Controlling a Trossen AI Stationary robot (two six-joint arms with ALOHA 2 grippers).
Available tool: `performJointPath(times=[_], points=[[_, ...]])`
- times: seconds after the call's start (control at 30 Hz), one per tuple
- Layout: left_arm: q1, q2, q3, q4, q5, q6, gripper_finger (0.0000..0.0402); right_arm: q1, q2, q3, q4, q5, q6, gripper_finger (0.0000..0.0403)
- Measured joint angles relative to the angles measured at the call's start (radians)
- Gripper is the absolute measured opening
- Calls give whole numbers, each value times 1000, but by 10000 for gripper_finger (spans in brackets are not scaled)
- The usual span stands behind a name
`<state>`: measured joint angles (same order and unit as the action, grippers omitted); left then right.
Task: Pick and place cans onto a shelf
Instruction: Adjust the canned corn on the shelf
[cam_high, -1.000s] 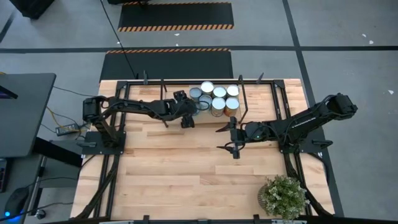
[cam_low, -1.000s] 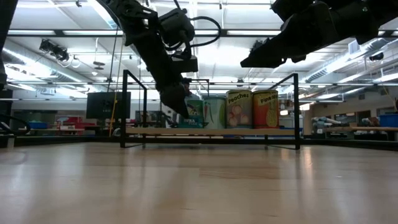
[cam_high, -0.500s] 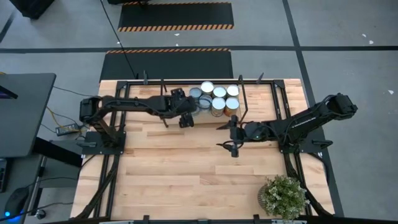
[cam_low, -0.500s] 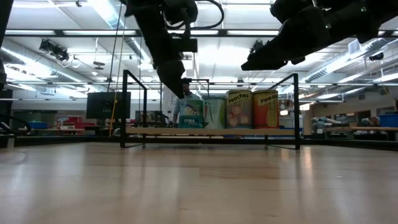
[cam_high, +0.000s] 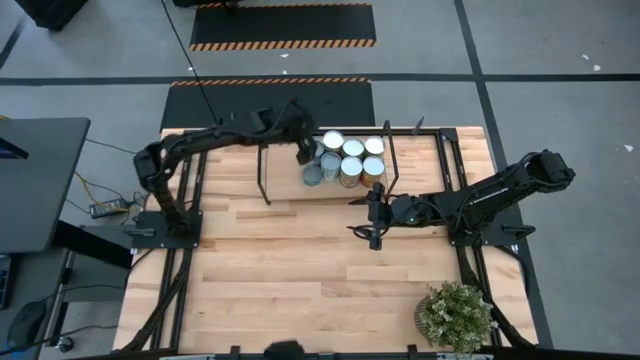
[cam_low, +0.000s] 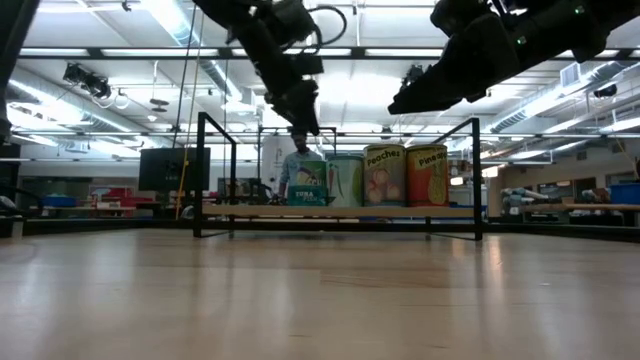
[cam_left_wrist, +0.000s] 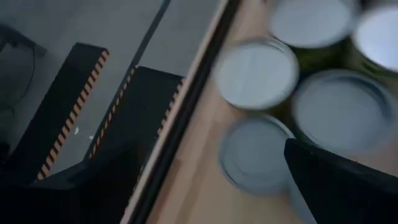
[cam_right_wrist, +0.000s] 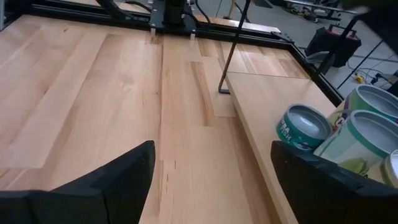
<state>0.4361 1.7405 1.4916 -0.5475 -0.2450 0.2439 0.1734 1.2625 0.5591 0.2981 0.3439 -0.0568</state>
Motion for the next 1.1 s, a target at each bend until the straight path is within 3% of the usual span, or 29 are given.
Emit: performJointPath(times=[0.2,0.37,0.53,0.97,1.1], points=[[68,161,234,-102,22,-23,399,0,0,0,5,-3,-4,327],[117,339,508,-279,21,33,399,0,0,0,5,-4,1,327],[174,465,688,-355,44,69,399,4,0,0,-2,-5,9,327],[217,552,722,-329,243,169,399,6,0,0,-1,-32,3,327],[211,552,720,-314,250,220,399,5,0,0,-1,-32,2,327]])
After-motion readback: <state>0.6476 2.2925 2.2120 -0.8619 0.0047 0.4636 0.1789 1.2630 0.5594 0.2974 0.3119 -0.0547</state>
